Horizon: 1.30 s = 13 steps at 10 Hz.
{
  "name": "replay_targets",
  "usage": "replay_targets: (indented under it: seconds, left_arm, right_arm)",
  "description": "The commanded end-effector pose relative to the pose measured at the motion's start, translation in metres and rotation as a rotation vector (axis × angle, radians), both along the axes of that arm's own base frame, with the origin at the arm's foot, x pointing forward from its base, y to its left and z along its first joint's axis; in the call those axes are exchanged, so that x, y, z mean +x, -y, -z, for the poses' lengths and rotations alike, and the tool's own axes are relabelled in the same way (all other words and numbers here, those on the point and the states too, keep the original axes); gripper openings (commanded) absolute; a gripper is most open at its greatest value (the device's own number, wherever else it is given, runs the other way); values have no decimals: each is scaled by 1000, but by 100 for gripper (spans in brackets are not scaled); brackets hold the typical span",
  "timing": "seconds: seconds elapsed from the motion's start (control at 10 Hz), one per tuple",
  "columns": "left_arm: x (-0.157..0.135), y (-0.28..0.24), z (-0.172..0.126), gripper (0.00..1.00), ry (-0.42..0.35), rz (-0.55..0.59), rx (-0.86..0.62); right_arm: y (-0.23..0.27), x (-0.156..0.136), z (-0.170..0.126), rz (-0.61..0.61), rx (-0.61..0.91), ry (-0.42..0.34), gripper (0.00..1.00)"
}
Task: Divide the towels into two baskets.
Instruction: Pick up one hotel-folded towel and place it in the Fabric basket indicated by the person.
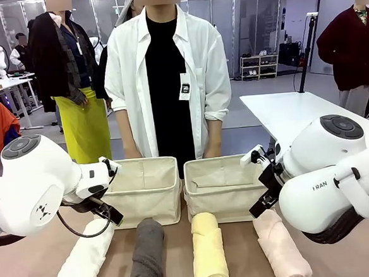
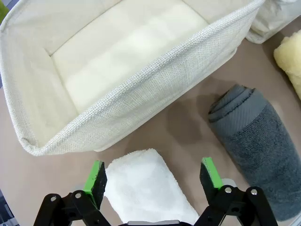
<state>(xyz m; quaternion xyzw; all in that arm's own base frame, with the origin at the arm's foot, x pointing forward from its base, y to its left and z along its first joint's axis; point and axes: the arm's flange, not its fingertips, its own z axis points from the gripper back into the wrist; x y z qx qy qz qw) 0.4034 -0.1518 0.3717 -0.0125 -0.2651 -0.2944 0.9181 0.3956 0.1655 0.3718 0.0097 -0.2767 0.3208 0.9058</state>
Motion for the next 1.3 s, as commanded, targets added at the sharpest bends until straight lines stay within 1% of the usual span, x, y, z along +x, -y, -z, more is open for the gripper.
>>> replay_targets:
  seconds: [0.0, 0.1, 0.2, 0.3, 0.4, 0.5, 0.7, 0.8, 0.9, 1.0, 1.1, 1.2]
  left_arm:
    - [0, 0, 0, 100, 0, 0, 0]
    - [-3, -4, -16, 100, -10, 33, -12]
    - [-2, -10, -29, 100, -42, 32, -4]
    - [1, -17, -42, 100, -96, 47, -31]
    - [5, -25, -53, 100, -172, 70, -78]
    - [8, -39, -68, 100, -253, 97, -139]
    - [14, -74, -87, 100, -409, 164, -430]
    - [15, -96, -86, 100, -487, 195, -593]
    - [13, -123, -79, 100, -536, 205, -784]
    - [10, -149, -69, 100, -550, 209, -933]
    - [6, -178, -59, 100, -547, 183, -1045]
    - [-1, -210, -49, 100, -530, 157, -1123]
  right_arm:
    - [0, 0, 0, 0, 0, 0, 100]
    - [3, 2, -20, -29, 50, -39, 100]
    - [6, 3, -32, -59, 70, -109, 100]
    - [11, 6, -41, -64, 110, -142, 100]
    - [18, 10, -51, -62, 153, -174, 100]
    - [28, 15, -64, -54, 247, -229, 100]
    - [59, 21, -78, -13, 515, -403, 100]
    - [78, 23, -77, -5, 679, -479, 100]
    - [103, 22, -72, 14, 893, -525, 100]
    - [125, 17, -68, 30, 1012, -533, 100]
    - [150, 10, -64, 45, 1100, -537, 100]
    - [179, 3, -60, 85, 1182, -512, 100]
